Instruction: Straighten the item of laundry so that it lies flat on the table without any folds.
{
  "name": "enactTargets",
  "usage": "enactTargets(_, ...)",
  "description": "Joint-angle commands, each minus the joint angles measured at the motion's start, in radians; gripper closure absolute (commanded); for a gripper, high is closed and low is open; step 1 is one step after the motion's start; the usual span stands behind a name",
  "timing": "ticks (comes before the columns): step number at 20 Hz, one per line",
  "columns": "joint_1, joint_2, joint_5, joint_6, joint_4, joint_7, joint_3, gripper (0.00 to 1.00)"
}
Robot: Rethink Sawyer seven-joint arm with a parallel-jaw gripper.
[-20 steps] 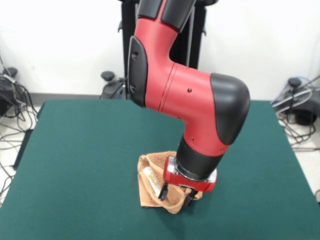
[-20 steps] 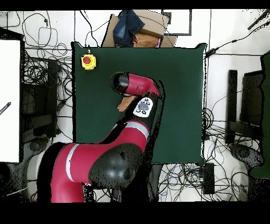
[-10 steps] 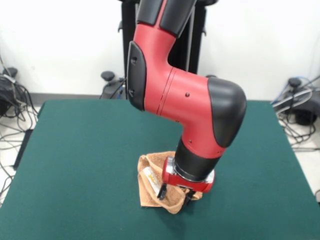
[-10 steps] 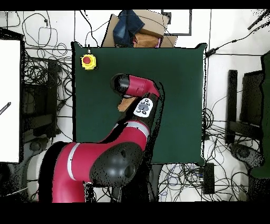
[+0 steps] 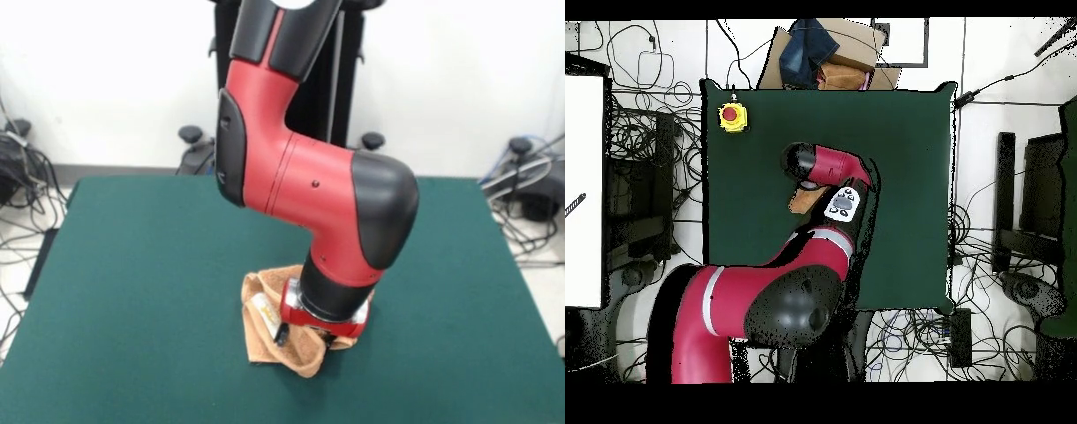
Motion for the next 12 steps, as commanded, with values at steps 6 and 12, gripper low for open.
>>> enactTargets(6, -0.022, 0.041, 0.039, 0.157, -0.023, 0.192, 0.132, 0.00)
enactTargets(12, 0.002, 0.036, 0.035, 0.052, 0.006, 0.231, 0.116, 0.00)
